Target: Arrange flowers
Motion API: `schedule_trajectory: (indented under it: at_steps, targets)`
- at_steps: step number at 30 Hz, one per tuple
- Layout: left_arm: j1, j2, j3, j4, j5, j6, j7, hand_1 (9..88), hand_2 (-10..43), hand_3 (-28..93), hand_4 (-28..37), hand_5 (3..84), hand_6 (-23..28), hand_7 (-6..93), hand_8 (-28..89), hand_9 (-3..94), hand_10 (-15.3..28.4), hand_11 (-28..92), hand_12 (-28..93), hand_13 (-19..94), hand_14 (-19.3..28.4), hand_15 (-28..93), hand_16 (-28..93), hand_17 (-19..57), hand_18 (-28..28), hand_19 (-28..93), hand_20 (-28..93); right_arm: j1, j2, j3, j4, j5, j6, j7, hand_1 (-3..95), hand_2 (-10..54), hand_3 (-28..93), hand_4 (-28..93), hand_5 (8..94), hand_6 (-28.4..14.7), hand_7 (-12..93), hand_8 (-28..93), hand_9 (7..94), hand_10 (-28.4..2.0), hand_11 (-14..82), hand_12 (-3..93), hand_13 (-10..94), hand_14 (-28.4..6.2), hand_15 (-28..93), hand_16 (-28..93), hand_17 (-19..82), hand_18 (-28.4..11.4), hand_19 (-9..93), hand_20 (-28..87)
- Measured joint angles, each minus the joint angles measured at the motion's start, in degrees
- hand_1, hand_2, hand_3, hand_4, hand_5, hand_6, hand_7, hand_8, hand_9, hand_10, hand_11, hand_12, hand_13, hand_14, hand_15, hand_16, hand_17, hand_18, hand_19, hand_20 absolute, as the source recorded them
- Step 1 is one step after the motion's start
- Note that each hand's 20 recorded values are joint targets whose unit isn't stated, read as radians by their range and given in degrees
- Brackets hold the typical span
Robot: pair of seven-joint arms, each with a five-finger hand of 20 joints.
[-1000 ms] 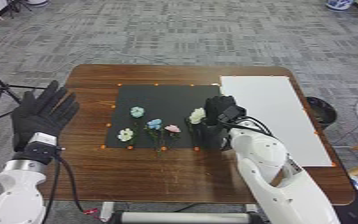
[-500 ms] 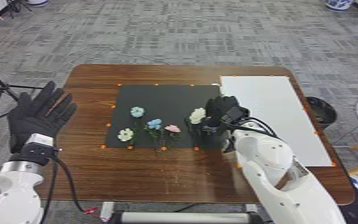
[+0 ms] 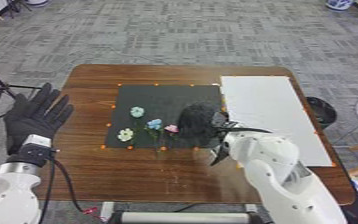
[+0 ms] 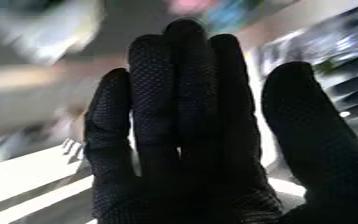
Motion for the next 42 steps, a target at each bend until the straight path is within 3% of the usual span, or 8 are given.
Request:
schedule_trajectory:
  at_steps: [3,13,20,25,29,34,42]
  targets:
    - [-0.02,0.03,-0.03,0.0,-0.01,0.05,-0.11,23.7,16.6,69,-28.3,38.1,6.6,9.6,-9,29.8,12.2,16,7,22,13.9,18,-4,-8.4,13.9,34,6,0.12,-1.08,-0.94,-0.83,2.21,-4.23,0.68,36.7,4.8,78,-27,67.4,-0.5,18,-6,72.6,-13.1,24.1,22.2,58,-13.2,58,30,26,-21.8,76,43]
    - [-0.04,0.13,0.11,0.0,0.18,0.47,-0.46,23.2,16.6,69,-28.3,37.4,5.8,10.3,-9,29.6,11.4,15,7,22,12.7,16,-3,-7.6,13.1,33,6,-0.41,-2.34,-4.66,-1.83,2.6,-5.82,0.7,32.9,6.1,82,-26,64.1,0.5,16,-11,71.2,-11.5,18.1,20.2,58,-13.2,57,30,26,-22.1,76,43]
    - [-1.04,0.52,0.87,0.39,0.17,0.42,-0.87,23.4,16.5,69,-28.3,37.4,5.7,11.0,-9,29.5,11.2,15,7,22,12.4,15,-3,-7.4,12.9,32,7,0.48,-5.49,-6.84,1.12,0.87,-12.6,1.0,32.5,6.2,82,-25,61.4,-0.6,13,-12,68.0,-11.4,12.5,17.5,59,-13.6,55,29,26,-22.4,76,43]
    - [-1.39,0.66,1.13,0.45,0.18,0.34,-1.12,23.2,16.5,70,-28.3,37.5,5.8,11.0,-9,29.6,11.3,16,7,22,12.5,16,-2,-7.6,13.1,32,7,0.55,-6.61,-8.25,3.47,-0.17,-12.22,3.54,33.2,6.3,80,-25,61.1,-1.5,12,-11,67.4,-12.9,11.6,17.2,59,-13.8,55,29,26,-22.7,76,43]
    - [-1.22,0.67,0.97,0.37,0.55,0.41,-1.38,22.9,16.5,70,-28.3,37.6,6.0,11.0,-9,29.6,11.4,16,7,22,12.6,16,-2,-7.8,13.3,32,7,0.54,-6.71,-8.92,3.38,-6.02,-10.66,1.75,33.3,6.5,79,-24,61.3,-2.4,11,-11,66.9,-13.3,11.5,17.2,58,-13.9,55,29,26,-22.9,76,42]
    - [-0.91,0.64,0.58,0.17,3.74,0.79,-2.59,23.1,16.4,70,-28.3,37.5,6.0,10.9,-9,29.3,11.4,16,7,22,12.8,16,-2,-8.0,13.4,32,7,0.71,-7.04,-9.73,3.4,-20.46,-8.92,-5.84,33.4,6.5,78,-24,61.8,-2.9,10,-11,66.9,-13.7,11.4,17.1,58,-14.2,55,29,26,-22.9,76,42]
    - [-0.95,0.63,0.63,0.15,3.01,0.63,-2.71,23.2,16.4,69,-28.3,37.2,6.0,10.8,-9,29.3,11.3,16,7,22,12.8,16,-2,-8.0,13.3,32,7,0.74,-7.4,-10.09,3.98,-15.59,-8.02,-1.01,33.5,6.0,78,-24,61.0,-3.4,10,-11,65.8,-14.0,11.2,17.1,58,-14.1,55,29,26,-22.9,77,42]
